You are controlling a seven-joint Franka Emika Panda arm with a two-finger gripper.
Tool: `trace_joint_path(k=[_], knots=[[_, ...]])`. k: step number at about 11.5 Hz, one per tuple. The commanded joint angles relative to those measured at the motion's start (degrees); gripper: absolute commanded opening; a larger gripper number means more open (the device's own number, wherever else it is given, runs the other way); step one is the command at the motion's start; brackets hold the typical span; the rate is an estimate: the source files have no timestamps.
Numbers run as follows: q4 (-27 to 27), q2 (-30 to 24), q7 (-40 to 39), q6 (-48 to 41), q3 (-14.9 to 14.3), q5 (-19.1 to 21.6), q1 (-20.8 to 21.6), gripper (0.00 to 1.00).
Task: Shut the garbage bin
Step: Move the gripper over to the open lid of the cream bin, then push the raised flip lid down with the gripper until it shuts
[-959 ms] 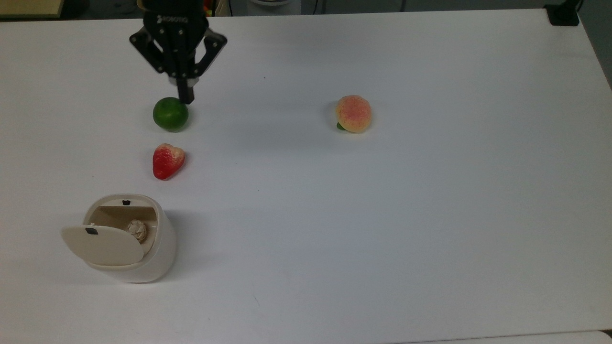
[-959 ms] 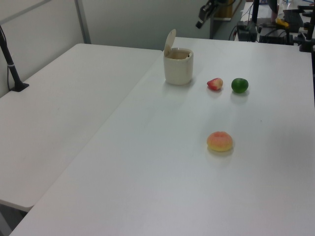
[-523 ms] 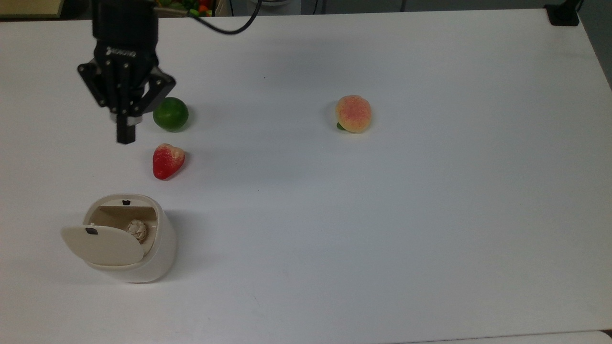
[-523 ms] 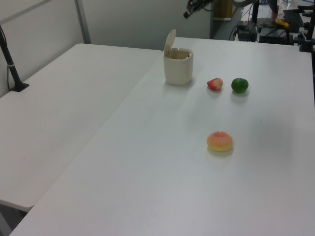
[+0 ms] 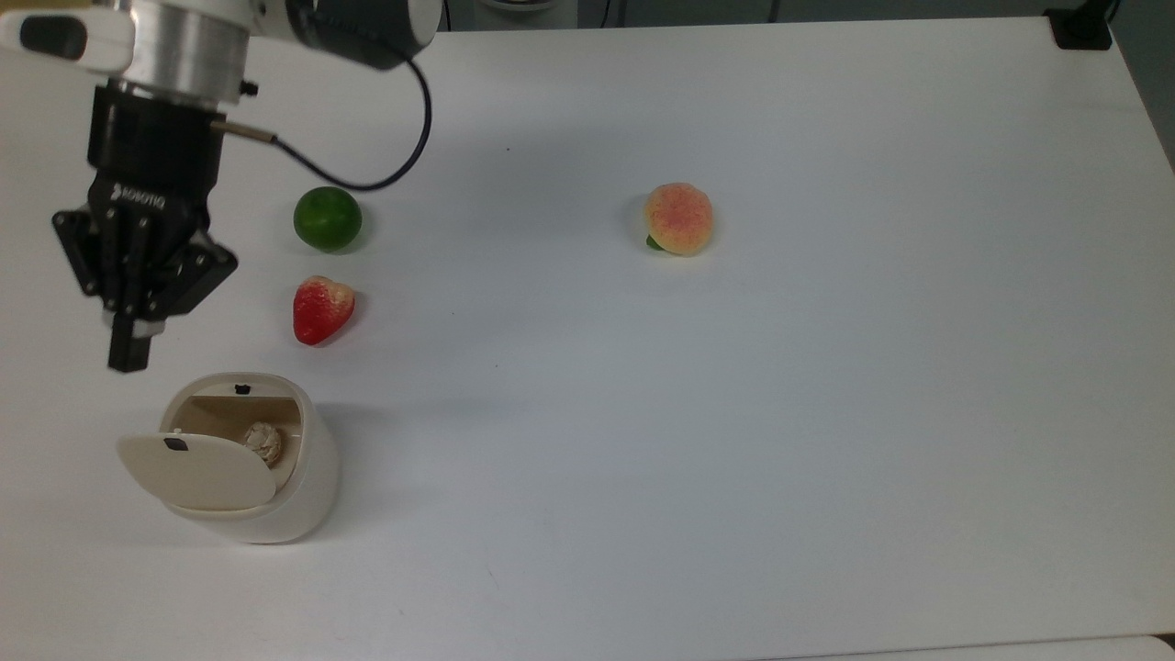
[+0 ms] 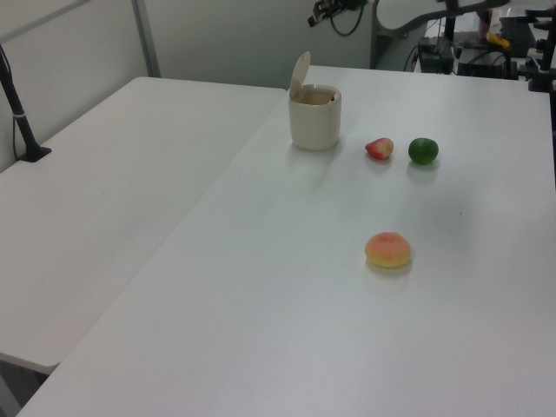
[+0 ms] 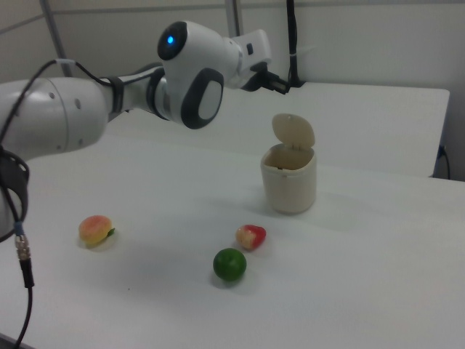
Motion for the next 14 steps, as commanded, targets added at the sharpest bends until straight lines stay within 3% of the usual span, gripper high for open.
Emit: trace_joint_path(k=[1, 5, 9, 14], knots=[[6.65, 6.44, 1.33, 1.64, -0.20, -0.32, -0.83, 0.00], [8.77, 11.19, 1.33, 5.15, -0.02, -0.24, -1.01, 0.00], [8.68, 11.64, 1.24, 5.25, -0.02, -0.32, -0.92, 0.00], [2.80, 9.01, 0.80, 4.98, 1.38, -2.08, -1.09, 0.00]])
